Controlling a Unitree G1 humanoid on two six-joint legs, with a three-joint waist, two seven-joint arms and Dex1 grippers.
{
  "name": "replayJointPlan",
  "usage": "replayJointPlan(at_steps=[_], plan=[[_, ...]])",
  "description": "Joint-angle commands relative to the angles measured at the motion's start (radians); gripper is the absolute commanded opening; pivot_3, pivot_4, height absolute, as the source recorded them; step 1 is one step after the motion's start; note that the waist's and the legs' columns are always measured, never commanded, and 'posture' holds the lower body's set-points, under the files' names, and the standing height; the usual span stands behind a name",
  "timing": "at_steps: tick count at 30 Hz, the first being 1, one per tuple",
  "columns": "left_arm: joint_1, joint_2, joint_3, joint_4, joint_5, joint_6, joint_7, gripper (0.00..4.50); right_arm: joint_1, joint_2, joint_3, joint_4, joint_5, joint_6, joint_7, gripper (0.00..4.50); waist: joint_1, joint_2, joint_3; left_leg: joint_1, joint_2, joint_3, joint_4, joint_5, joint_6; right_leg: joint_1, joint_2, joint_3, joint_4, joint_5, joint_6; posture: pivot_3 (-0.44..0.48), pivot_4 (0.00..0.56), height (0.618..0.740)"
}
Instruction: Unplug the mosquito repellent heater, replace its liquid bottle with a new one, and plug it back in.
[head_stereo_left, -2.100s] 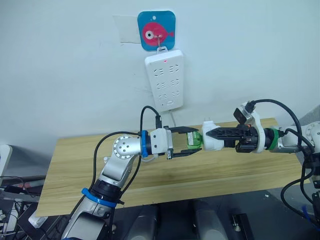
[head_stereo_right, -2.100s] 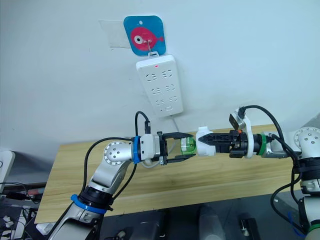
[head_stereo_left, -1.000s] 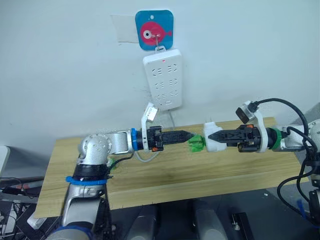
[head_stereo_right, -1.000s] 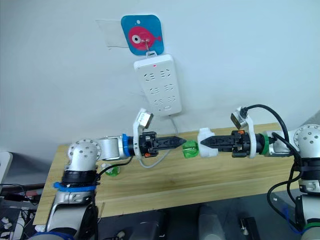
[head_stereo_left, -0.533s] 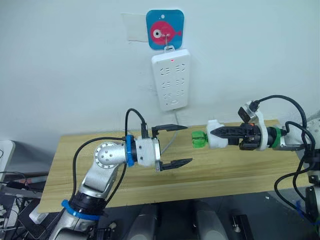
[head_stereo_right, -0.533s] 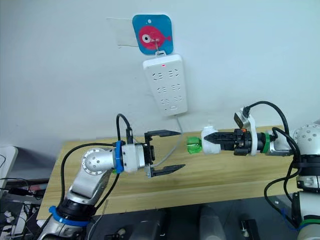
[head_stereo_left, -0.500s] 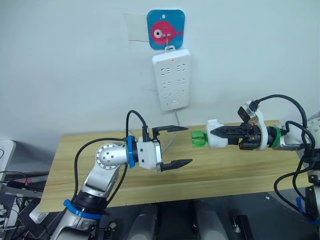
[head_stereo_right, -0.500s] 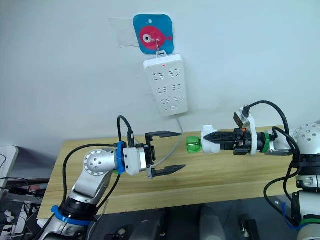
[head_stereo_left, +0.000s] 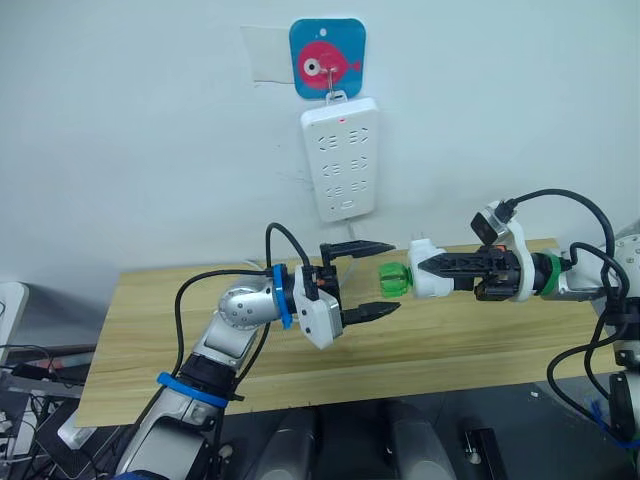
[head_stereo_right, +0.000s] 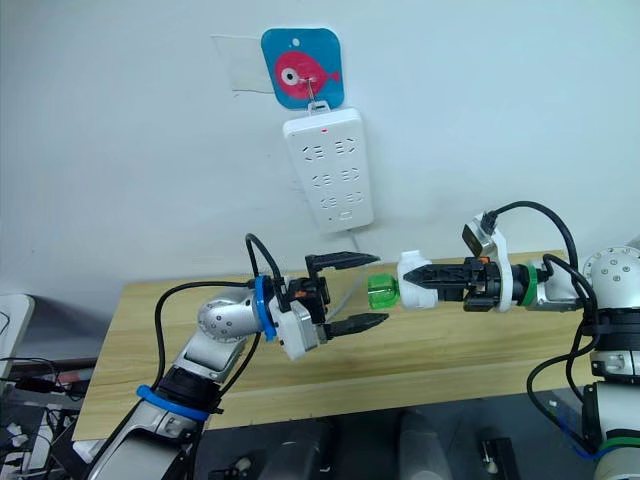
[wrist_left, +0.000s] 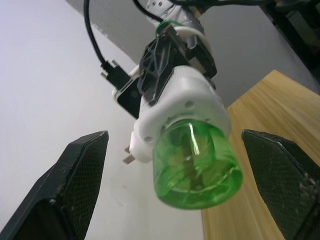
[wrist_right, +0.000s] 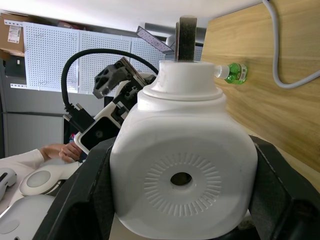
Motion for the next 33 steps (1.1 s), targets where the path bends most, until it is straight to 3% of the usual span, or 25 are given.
replayJointPlan(at_steps=[1, 5, 8, 12, 16, 18, 20, 24, 29, 33], plan=[[-0.015, 0.003, -0.019, 0.004, -0.009, -0.025, 0.017, 4.28, -0.028, -0.003, -0.011, -0.022, 0.049, 0.008, -0.001, 2.98, 0.000, 0.000, 0.000, 0.000, 0.000, 0.000, 0.000, 0.000, 0.000, 0.000, 0.000, 0.000, 0.000, 0.000, 0.000, -0.103, 0.251, 0.740], [-0.023, 0.008, -0.024, 0.019, -0.014, -0.012, 0.020, 3.37, -0.031, -0.006, -0.010, -0.013, 0.065, 0.008, -0.009, 2.98, 0.000, 0.000, 0.000, 0.000, 0.000, 0.000, 0.000, 0.000, 0.000, 0.000, 0.000, 0.000, 0.000, 0.000, 0.000, -0.105, 0.254, 0.740], [-0.029, 0.001, -0.028, 0.022, -0.016, 0.000, 0.029, 2.38, -0.032, -0.007, -0.003, -0.013, 0.073, 0.008, -0.010, 2.98, 0.000, 0.000, 0.000, 0.000, 0.000, -0.001, 0.000, 0.000, 0.000, 0.000, 0.000, 0.000, 0.000, 0.000, 0.000, -0.106, 0.256, 0.740], [-0.033, -0.009, -0.027, 0.020, -0.044, 0.049, 0.036, 2.24, -0.036, -0.004, 0.000, -0.014, 0.079, 0.008, -0.013, 2.98, 0.000, 0.000, 0.000, 0.000, 0.000, 0.000, 0.000, 0.000, 0.000, 0.000, 0.000, 0.000, 0.000, 0.000, 0.000, -0.106, 0.256, 0.740], [0.011, 0.002, -0.060, -0.105, -0.337, 0.388, -0.104, 2.24, -0.030, -0.010, 0.001, -0.020, 0.071, 0.008, -0.007, 2.98, -0.003, 0.000, 0.000, 0.000, 0.000, -0.001, 0.001, 0.000, 0.000, 0.000, 0.000, 0.000, 0.000, 0.000, 0.000, -0.109, 0.261, 0.740], [-0.002, 0.033, -0.032, -0.205, -0.552, 0.773, -0.091, 2.24, -0.020, -0.027, 0.011, -0.039, 0.065, 0.008, 0.010, 2.98, -0.010, 0.000, 0.000, 0.000, 0.000, -0.001, 0.001, 0.000, 0.000, 0.000, 0.000, 0.000, 0.001, 0.000, 0.000, -0.109, 0.261, 0.740], [-0.010, 0.076, -0.017, -0.268, -0.686, 1.042, -0.100, 2.24, -0.009, -0.048, 0.023, -0.062, 0.060, 0.008, 0.038, 2.98, -0.013, 0.000, 0.000, -0.002, 0.000, -0.002, 0.002, 0.000, 0.001, -0.001, 0.001, -0.001, 0.001, 0.000, 0.000, -0.103, 0.258, 0.740], [-0.061, 0.091, 0.129, -0.179, -1.168, 1.676, 0.090, 2.24, 0.003, -0.062, 0.046, -0.110, 0.068, 0.008, 0.070, 2.98, -0.026, 0.000, 0.000, -0.003, 0.000, -0.004, 0.004, 0.000, 0.001, -0.001, 0.002, -0.002, 0.002, 0.000, 0.001, -0.108, 0.259, 0.740], [-0.114, 0.017, 0.259, 0.054, -1.594, 2.012, 0.413, 2.24, 0.009, -0.059, 0.047, -0.154, 0.093, 0.008, 0.064, 2.98, -0.032, 0.000, 0.000, -0.005, 0.000, -0.004, 0.015, -0.002, 0.003, -0.001, 0.004, -0.002, 0.008, -0.001, 0.002, -0.106, 0.255, 0.740], [-0.105, 0.003, 0.266, 0.038, -1.630, 2.098, 0.487, 2.24, 0.017, -0.054, 0.045, -0.167, 0.101, 0.008, 0.051, 2.98, -0.031, 0.000, 0.000, -0.005, 0.000, -0.003, 0.015, -0.002, 0.003, -0.002, 0.003, -0.001, 0.010, -0.001, 0.002, -0.110, 0.248, 0.740]])
